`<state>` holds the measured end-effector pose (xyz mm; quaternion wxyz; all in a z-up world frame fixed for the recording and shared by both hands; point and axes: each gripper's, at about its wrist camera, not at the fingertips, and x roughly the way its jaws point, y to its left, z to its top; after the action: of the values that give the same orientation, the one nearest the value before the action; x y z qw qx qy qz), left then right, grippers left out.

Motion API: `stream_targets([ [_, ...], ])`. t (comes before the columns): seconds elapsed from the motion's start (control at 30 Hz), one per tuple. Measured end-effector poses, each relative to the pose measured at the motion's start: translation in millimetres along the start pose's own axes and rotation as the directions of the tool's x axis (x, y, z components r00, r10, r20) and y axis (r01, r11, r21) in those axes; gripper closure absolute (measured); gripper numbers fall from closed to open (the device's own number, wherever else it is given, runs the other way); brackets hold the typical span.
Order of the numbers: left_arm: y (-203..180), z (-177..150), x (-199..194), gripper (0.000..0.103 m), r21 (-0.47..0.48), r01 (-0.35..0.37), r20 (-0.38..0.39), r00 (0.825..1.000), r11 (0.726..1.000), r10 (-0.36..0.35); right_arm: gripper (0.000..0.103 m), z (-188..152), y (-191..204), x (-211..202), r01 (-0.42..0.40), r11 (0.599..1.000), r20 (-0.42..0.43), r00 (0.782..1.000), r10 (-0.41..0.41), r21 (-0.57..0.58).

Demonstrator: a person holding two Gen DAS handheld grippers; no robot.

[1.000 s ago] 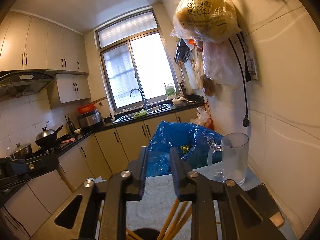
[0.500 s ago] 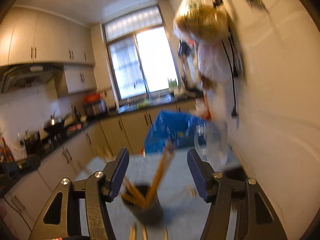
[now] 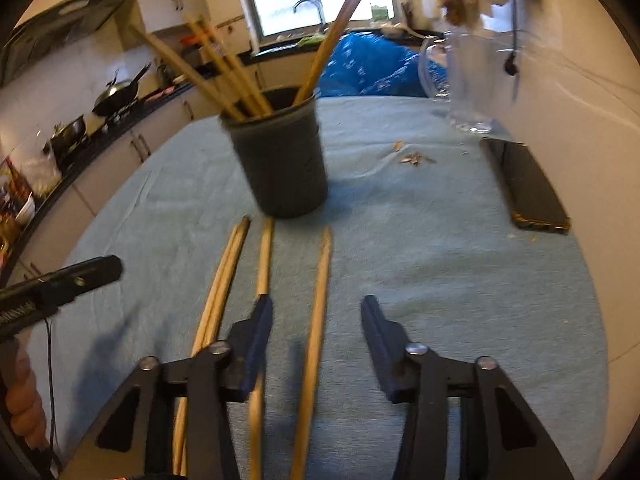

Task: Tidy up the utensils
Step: 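Move both open grippers back down to the loose chopsticks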

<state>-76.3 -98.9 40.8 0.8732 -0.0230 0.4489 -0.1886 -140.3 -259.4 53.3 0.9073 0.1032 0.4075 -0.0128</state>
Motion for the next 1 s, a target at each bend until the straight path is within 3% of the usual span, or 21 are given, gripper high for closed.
stream_targets([
  [0.13, 8.9, -2.0, -4.8, 0.063, -0.014, -0.021, 0.018, 1.0, 1.0, 0.021, 0.075, 0.3, 20.4, 10.5, -0.066, 0.995, -0.038, 0.997, 0.064, -0.07],
  [0.23, 25.6, -0.4, -13.5, 0.063, -0.028, -0.048, 0.031, 0.998, 0.998, 0.048, 0.077, -6.8, 44.2, 15.6, -0.111, 0.983, -0.071, 0.992, 0.101, -0.146],
  [0.33, 37.8, -0.1, -20.6, 0.063, -0.036, -0.081, 0.042, 0.996, 0.996, 0.083, 0.078, -12.6, 60.2, 28.3, -0.057, 0.978, -0.107, 0.994, 0.036, -0.198],
  [0.43, 48.3, -1.0, -26.8, 0.063, -0.046, -0.097, 0.051, 0.994, 0.994, 0.099, 0.09, -9.8, 67.3, 31.9, -0.041, 0.985, -0.108, 0.994, 0.023, -0.168],
  [0.5, 54.5, -1.9, -30.5, 0.063, -0.052, -0.105, 0.06, 0.992, 0.993, 0.108, 0.092, -9.2, 74.4, 35.5, -0.08, 0.989, -0.132, 0.989, 0.063, -0.123],
  [0.53, 58.4, -2.0, -31.7, 0.063, -0.058, -0.11, 0.067, 0.991, 0.992, 0.114, 0.092, -10.2, 81.2, 37.9, -0.148, 0.984, -0.157, 0.979, 0.131, -0.102],
  [0.6, 64.4, -2.8, -33.4, 0.063, -0.071, -0.117, 0.066, 0.99, 0.991, 0.122, 0.093, -11.4, 89.0, 42.5, -0.291, 0.956, -0.213, 0.937, 0.275, -0.042],
  [0.63, 67.8, -3.2, -33.9, 0.063, -0.078, -0.115, 0.064, 0.991, 0.99, 0.12, 0.093, -12.7, 91.5, 44.6, -0.311, 0.95, -0.222, 0.928, 0.298, -0.027],
  [0.73, 73.6, -5.1, -34.9, 0.063, -0.089, -0.114, 0.065, 0.991, 0.99, 0.12, 0.091, -11.8, 91.3, 42.2, -0.167, 0.982, -0.161, 0.975, 0.152, -0.087],
  [0.8, 73.8, -6.1, -34.2, 0.063, -0.083, -0.116, 0.063, 0.991, 0.99, 0.122, 0.091, -10.0, 81.6, 41.4, -0.133, 0.989, -0.154, 0.981, 0.123, -0.062],
  [0.9, 70.5, -7.3, -28.1, 0.063, -0.072, -0.116, 0.046, 0.992, 0.991, 0.119, 0.087, -10.5, 73.2, 42.7, -0.03, 0.995, -0.146, 0.989, 0.017, -0.092],
  [1.0, 62.7, -9.7, -23.4, 0.063, -0.054, -0.103, 0.032, 0.994, 0.993, 0.105, 0.081, -13.5, 64.2, 40.6, -0.047, 0.997, -0.148, 0.988, 0.036, -0.069],
])
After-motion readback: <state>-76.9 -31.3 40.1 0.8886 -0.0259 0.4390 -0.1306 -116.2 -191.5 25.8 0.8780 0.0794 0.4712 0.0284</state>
